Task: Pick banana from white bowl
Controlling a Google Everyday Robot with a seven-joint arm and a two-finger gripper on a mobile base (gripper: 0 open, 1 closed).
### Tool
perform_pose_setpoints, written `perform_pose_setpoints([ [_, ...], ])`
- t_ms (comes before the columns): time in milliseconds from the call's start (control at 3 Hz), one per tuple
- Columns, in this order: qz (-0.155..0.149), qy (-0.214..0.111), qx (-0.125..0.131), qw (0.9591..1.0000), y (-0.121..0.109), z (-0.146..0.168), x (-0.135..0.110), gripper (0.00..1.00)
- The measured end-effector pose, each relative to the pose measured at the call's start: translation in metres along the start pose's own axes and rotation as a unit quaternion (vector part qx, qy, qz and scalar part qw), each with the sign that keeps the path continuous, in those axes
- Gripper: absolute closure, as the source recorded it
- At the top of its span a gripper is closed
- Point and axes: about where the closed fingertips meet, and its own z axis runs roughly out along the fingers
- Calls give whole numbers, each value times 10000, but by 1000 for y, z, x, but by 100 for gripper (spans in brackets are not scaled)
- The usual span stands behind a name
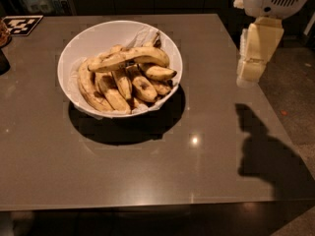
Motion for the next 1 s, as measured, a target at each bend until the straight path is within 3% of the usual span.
perform_pose_setpoints([
  [333, -51, -92, 135, 9999, -7, -4, -10, 0],
  [667, -365, -151, 318, 9987, -12, -6, -25, 0],
  [1000, -1015, -67, 512, 9935, -29, -10, -64, 0],
])
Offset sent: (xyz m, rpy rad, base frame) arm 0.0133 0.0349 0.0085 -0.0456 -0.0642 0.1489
